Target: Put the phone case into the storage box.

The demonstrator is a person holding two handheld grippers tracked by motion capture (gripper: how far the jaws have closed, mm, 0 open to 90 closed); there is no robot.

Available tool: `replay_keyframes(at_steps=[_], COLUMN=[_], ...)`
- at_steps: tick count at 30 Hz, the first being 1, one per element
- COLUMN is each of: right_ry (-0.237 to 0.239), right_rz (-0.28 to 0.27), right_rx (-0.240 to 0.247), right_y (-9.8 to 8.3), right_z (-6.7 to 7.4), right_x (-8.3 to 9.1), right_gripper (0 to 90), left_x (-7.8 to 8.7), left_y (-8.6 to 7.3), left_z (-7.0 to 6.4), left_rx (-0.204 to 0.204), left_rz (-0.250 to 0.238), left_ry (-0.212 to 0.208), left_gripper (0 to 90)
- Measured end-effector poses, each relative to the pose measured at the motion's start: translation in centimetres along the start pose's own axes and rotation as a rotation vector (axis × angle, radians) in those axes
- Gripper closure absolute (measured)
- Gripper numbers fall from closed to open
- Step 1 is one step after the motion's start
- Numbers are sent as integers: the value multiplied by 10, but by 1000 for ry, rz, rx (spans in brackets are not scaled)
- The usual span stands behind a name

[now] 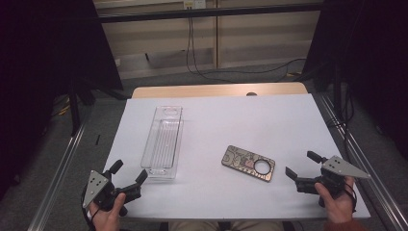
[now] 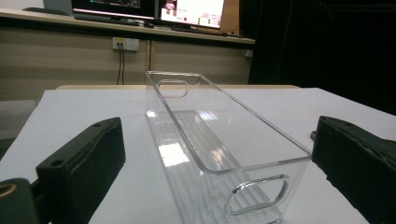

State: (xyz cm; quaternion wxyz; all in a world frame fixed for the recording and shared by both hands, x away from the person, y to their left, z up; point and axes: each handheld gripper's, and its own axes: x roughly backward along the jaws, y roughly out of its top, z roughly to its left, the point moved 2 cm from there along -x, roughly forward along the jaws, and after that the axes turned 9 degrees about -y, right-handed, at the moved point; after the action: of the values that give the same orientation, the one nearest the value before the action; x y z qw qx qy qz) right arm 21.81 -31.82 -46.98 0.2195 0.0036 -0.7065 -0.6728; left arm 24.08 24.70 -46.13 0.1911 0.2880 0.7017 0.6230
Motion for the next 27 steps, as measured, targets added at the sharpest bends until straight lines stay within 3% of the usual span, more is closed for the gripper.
replay_keyframes(at_steps=[7,13,27], right_ry=[16,27,119], right_rz=[5,17,79], right_rx=[-4,1,7], right_y=[-1,0,6], right_z=[0,2,16], right_x=[1,-2,-4], right_gripper=[1,6,48], left_x=[-3,-4,2], left_y=[1,1,0], left_z=[-2,-4,-3], left_rx=[-14,-3,-3], left_rz=[-1,5,8], left_ry=[-15,-13,-15], left_gripper=[30,30,27])
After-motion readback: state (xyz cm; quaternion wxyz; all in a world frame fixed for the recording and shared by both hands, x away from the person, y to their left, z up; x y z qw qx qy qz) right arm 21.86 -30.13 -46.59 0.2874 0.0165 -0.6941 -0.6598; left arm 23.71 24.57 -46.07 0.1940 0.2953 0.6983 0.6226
